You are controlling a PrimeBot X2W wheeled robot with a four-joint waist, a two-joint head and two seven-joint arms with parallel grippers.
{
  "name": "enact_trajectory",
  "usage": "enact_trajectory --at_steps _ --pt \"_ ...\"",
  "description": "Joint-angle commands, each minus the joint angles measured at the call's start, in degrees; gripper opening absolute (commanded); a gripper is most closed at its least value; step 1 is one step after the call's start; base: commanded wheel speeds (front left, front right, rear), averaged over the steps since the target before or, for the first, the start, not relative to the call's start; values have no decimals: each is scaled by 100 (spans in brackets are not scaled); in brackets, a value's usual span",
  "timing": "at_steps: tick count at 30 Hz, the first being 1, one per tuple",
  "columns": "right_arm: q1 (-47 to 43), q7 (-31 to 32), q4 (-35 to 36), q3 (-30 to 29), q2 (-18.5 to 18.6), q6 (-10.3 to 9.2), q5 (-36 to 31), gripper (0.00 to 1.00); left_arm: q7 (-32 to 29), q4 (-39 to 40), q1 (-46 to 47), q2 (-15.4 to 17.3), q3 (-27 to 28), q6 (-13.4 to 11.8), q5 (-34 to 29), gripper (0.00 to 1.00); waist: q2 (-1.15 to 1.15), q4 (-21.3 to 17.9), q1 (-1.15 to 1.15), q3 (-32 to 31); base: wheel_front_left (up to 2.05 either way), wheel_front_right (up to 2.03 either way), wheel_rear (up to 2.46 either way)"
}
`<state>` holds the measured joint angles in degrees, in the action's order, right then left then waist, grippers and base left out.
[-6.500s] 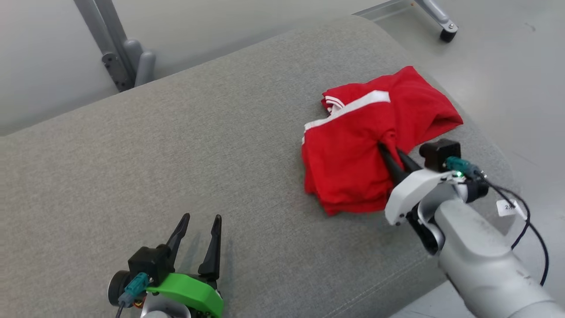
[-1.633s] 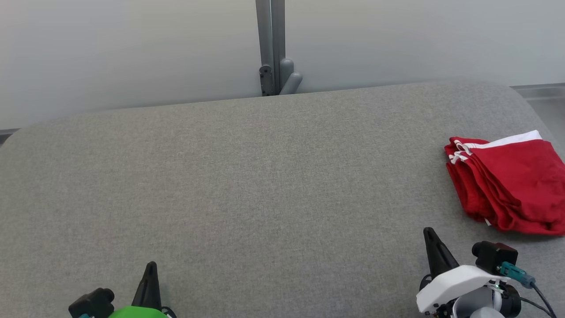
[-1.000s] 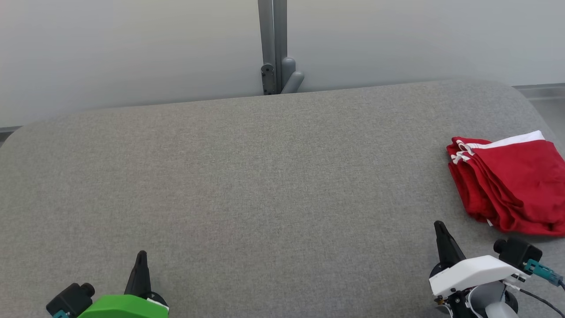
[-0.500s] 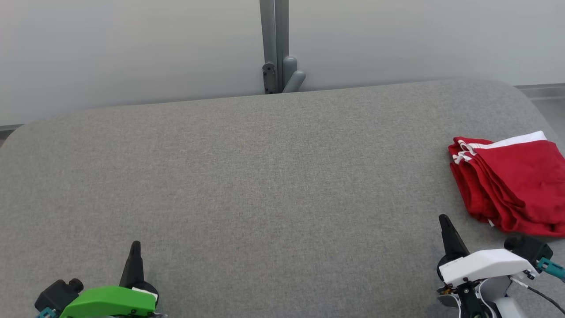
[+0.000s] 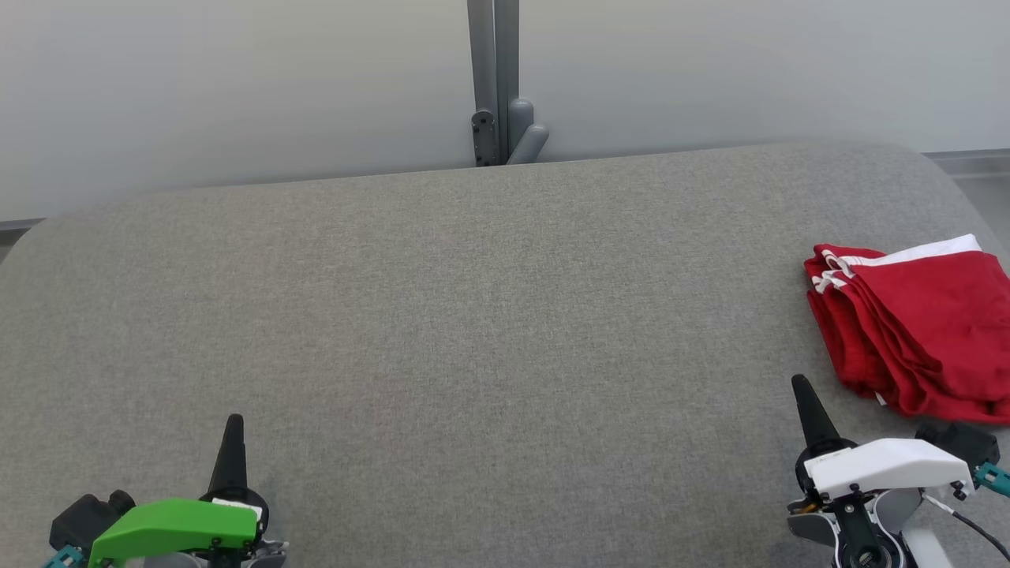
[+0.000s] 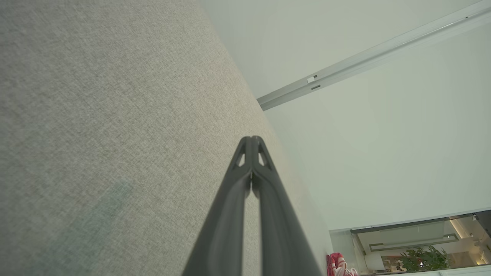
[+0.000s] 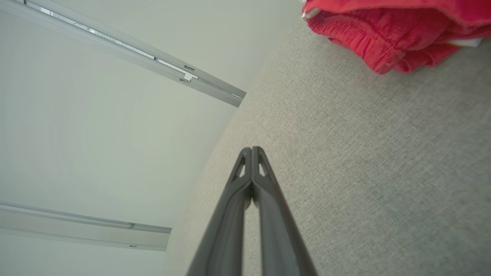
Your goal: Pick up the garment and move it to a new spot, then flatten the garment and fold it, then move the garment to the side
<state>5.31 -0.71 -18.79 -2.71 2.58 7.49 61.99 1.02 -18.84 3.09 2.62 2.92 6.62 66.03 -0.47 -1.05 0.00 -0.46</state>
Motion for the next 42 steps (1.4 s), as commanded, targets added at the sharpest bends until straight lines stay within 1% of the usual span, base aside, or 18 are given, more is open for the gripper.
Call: enact_trajectory --at_steps 1,21,42 --pt "128 40 87 -30 29 1 161 0 -44 79 161 25 36 36 176 0 25 3 0 1 0 0 0" --pt "160 327 214 -176 35 1 1309 0 -327 222 268 31 183 57 1167 0 32 37 0 23 0 0 0" --pt "201 582 321 -309 40 1 2323 0 -578 349 356 37 306 88 2020 0 40 74 0 45 0 0 0"
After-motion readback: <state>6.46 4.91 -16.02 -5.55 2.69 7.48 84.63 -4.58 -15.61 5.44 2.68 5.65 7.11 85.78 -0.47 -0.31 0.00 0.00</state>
